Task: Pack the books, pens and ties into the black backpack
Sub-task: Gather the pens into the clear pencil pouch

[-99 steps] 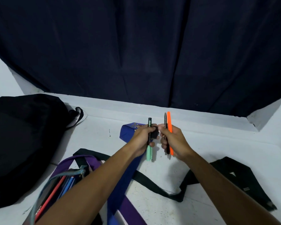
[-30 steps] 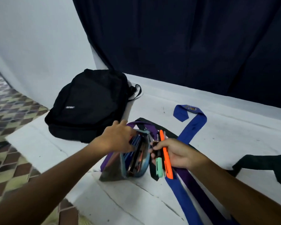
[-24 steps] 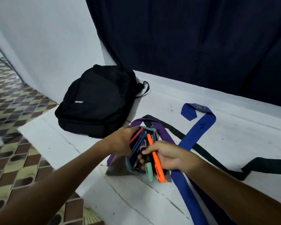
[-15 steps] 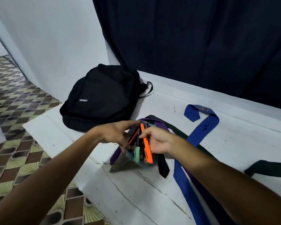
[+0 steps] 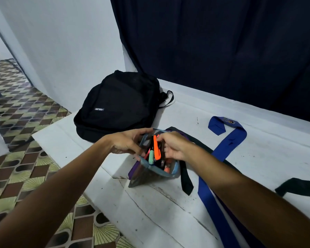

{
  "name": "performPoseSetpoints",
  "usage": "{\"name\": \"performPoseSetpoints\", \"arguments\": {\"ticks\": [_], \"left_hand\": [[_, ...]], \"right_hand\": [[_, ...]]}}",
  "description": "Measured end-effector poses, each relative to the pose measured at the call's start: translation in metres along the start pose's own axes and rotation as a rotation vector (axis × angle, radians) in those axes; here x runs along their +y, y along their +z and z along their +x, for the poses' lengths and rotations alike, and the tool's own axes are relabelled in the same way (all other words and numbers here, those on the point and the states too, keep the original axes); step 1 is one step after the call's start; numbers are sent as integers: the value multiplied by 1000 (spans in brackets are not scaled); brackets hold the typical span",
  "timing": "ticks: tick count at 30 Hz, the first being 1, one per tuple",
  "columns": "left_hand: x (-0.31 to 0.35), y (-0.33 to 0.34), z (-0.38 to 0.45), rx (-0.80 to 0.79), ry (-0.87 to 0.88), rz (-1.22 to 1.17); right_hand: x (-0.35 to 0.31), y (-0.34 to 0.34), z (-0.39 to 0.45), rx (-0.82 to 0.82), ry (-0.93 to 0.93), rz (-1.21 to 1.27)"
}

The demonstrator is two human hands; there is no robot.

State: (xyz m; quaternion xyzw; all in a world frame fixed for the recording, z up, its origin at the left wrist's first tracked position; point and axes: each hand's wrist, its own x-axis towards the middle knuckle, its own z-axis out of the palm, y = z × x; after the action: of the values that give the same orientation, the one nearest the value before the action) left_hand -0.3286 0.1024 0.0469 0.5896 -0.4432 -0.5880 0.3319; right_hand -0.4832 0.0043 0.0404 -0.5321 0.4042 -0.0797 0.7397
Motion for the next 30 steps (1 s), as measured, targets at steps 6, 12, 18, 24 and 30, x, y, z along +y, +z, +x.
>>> {"name": "performPoseSetpoints", "arguments": {"ticks": [6, 12, 18, 24, 30], "left_hand": [[-2, -2, -1, -24, 1, 43], [-5, -6, 0, 5, -26, 74], [-4, -7, 3, -24, -30, 71], [-6, -8, 4, -67, -22, 67], [-10, -13, 5, -80, -6, 35]], "right_hand": [[0, 2, 8, 153, -78, -219], [12, 3, 20, 304, -137, -312], [5, 4, 17, 289, -114, -413], [10, 5, 19, 354, -199, -262], [16, 6, 15, 381, -230, -384]]}}
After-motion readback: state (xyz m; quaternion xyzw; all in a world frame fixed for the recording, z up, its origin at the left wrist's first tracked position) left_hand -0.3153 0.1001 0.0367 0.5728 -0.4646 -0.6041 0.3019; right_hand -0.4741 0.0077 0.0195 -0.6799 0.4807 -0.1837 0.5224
